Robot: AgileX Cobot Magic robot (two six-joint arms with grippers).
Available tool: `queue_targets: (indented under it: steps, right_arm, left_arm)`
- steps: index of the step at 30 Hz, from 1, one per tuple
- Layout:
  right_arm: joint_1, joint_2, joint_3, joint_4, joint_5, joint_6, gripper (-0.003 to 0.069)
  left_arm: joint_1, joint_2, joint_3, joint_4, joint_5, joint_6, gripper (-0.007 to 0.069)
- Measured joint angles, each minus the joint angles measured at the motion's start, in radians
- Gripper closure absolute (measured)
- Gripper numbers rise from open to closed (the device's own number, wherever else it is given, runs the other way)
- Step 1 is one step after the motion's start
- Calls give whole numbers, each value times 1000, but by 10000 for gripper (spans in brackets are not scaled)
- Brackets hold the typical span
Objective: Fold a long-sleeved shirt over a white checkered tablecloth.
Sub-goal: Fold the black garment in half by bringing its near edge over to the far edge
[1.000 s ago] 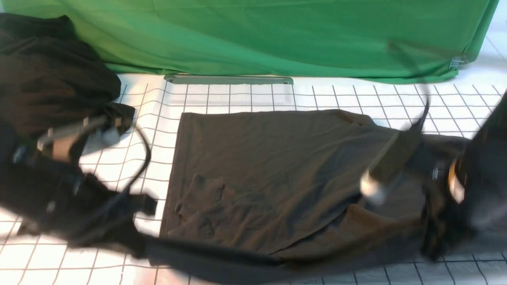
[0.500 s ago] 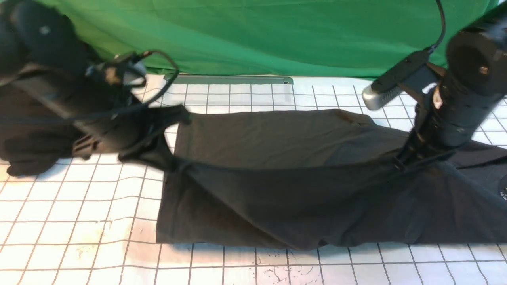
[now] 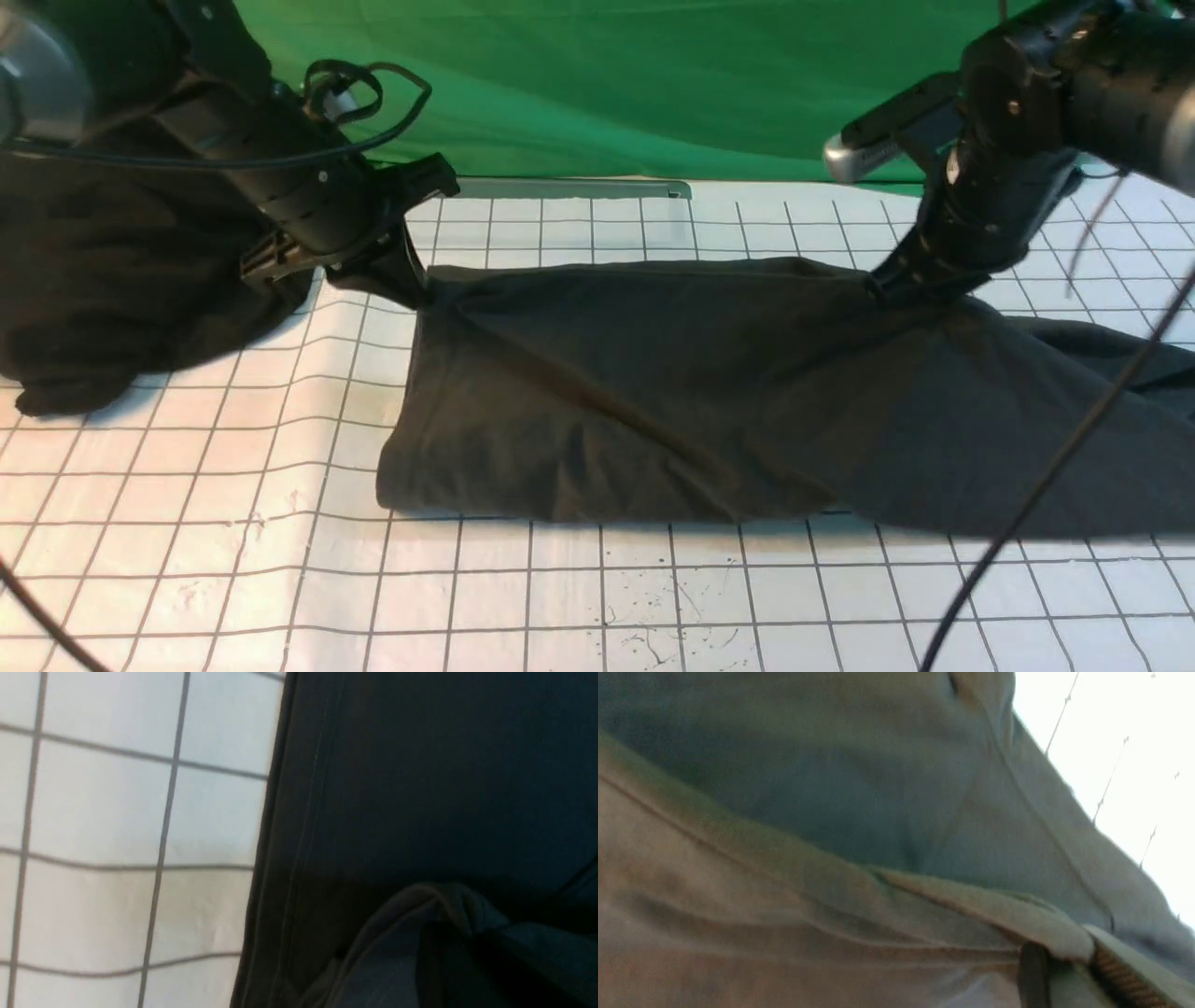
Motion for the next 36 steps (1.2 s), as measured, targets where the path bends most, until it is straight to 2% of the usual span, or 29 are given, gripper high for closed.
queue_targets:
  steps: [9, 12, 19, 23, 27, 34, 36]
  right_arm:
    - [-13, 179, -226, -1, 0, -2, 630]
    - [-23, 238, -284, -6, -33, -12, 609]
    - [-26, 316, -299, -8, -146, -21, 480]
    - [-26, 339, -299, -14, -187, -21, 373]
    - [-26, 341, -299, -45, -214, 3, 314]
    - [-26, 306, -315, -123, -144, 55, 244]
    - [-28, 282, -331, -126, -110, 55, 223]
  left_arm:
    - [28, 103, -109, 7, -64, -18, 607]
    - [46, 130, -118, -3, -130, -20, 607]
    - [49, 193, -118, -5, -219, -20, 606]
    - [49, 220, -118, -7, -255, -20, 583]
    - [49, 236, -118, -4, -291, -20, 501]
    - [70, 211, -187, 3, -271, -9, 227]
    - [74, 201, -224, 4, -233, -3, 189]
